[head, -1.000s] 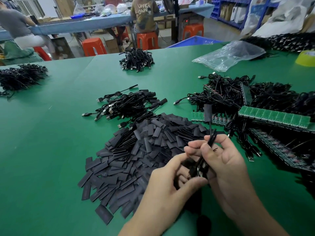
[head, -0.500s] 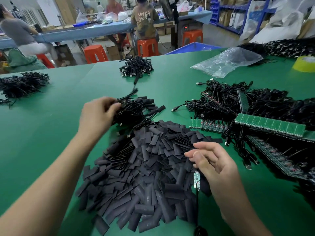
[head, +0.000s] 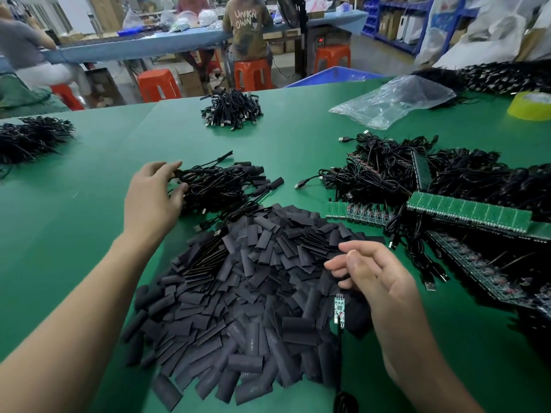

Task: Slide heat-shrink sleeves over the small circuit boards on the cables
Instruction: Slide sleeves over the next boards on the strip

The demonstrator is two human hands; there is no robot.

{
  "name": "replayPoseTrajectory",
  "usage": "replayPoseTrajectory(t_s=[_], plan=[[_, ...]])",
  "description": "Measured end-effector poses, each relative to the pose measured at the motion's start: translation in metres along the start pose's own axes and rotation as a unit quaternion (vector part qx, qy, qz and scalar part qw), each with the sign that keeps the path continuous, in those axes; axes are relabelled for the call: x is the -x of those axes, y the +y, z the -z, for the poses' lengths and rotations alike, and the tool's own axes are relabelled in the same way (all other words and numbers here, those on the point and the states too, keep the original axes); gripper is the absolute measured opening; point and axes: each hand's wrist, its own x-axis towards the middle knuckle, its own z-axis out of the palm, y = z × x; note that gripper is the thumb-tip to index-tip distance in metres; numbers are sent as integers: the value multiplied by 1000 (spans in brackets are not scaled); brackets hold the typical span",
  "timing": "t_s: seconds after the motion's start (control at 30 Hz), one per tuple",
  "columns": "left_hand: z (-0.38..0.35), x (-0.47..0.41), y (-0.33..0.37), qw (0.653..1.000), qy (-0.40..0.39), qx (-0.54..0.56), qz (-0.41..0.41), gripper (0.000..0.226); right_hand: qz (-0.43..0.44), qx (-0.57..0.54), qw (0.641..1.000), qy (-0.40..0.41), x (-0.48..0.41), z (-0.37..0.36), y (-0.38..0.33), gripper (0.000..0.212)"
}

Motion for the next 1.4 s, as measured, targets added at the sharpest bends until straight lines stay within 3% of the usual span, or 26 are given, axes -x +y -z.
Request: replayPoseTrajectory(t_s=[0.17, 0.33, 0.57, 0.87, 1.03, 1.1, 1.17, 1.27, 1.33, 1.4], plan=[[11, 65, 48, 995, 15, 91, -47, 35, -2, -11, 1000, 23, -3, 1, 3, 19], [17, 141, 116, 968, -136, 172, -126, 28, -2, -4, 999, 52, -7, 4, 8, 15], [12, 188, 159, 955, -217, 104, -174, 56, -5, -6, 996, 85, -11, 4, 11, 23], [4, 192, 179, 949, -251, 58, -180, 60, 8, 7, 996, 86, -13, 5, 15, 24], [11, 190, 181, 946, -223, 187, -142, 25, 28, 13, 997, 75, -12, 4, 14, 21], [18, 191, 180, 929, -223, 278, -98, 17, 30, 21, 998, 59, -10, 3, 10, 23], [25, 188, 175, 888, -241, 389, -32, 21, 30, 26, 999, 15, -7, 1, 6, 26], [36, 174, 159, 831, -218, 510, 36, 21, 7, 39, 990, -132, 0, -4, 0, 33], [42, 166, 146, 793, -203, 569, 74, 16, -10, 42, 975, -217, 7, -10, 0, 22], [46, 161, 134, 781, -214, 580, 85, 15, -6, 56, 971, -231, 12, -15, 1, 12]])
